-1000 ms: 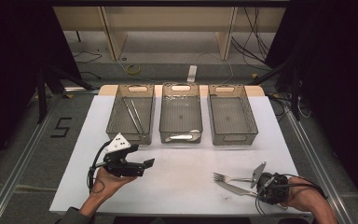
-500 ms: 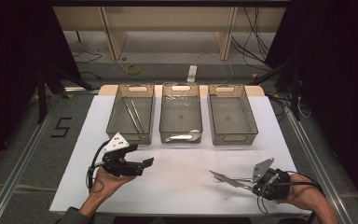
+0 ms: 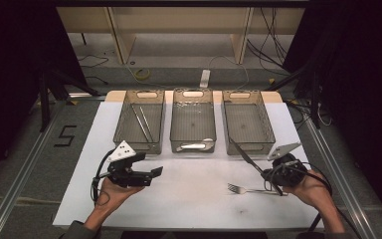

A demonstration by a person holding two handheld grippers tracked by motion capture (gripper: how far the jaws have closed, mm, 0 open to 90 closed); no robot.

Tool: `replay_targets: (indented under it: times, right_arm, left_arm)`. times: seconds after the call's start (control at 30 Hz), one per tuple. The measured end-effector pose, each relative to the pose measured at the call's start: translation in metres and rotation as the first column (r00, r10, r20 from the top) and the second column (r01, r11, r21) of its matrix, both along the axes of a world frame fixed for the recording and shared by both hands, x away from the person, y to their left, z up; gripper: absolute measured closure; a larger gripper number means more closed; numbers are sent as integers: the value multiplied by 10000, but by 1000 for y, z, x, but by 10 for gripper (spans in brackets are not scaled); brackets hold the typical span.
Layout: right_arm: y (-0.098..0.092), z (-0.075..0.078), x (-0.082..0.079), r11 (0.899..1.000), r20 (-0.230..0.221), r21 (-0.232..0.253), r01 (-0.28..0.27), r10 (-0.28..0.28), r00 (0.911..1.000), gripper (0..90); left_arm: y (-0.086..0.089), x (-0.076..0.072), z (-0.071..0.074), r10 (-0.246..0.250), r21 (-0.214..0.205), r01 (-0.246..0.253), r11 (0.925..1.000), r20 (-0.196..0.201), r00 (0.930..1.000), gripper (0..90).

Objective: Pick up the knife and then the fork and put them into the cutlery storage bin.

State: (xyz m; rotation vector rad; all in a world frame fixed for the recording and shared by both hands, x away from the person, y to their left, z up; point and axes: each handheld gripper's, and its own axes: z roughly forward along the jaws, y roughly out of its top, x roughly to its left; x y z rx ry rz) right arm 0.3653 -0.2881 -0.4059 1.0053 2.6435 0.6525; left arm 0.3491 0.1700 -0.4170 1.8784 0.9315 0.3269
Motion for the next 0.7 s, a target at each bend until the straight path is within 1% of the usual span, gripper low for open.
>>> replay_targets:
  times: [0.1, 0.2, 0.27, 0.33, 0.43, 0.6, 0.7]
  right_arm:
    - [2, 5, 10, 9992, 75, 262, 306, -308, 9995, 806]
    - [3, 12, 18, 9973, 211, 580, 443, -456, 9987, 806]
    - [4, 16, 24, 9958, 272, 704, 578, -598, 9978, 806]
    - [6, 20, 30, 9938, 381, 747, 825, -855, 9956, 806]
    - [9, 27, 40, 9922, 399, 883, 883, -921, 9949, 806]
    - [16, 37, 58, 9893, 424, 973, 1086, -1131, 9927, 806]
    - [18, 41, 68, 9882, 430, 1019, 1142, -1190, 9920, 806]
  left_arm:
    - [1, 0, 0, 25, -34, -25, 10000, 53, 10000, 164]
    - [1, 0, 1, 37, -57, -36, 10000, 81, 10000, 164]
    - [1, 0, 1, 20, -35, -20, 10000, 123, 9999, 164]
    - [1, -1, 1, 14, -101, -12, 9999, 169, 9999, 164]
    - [2, -2, 2, 15, -235, -8, 9997, 312, 9995, 164]
    - [3, -3, 4, -1, -385, 21, 9993, 495, 9988, 164]
    - [3, -4, 5, -8, -429, 35, 9991, 628, 9980, 164]
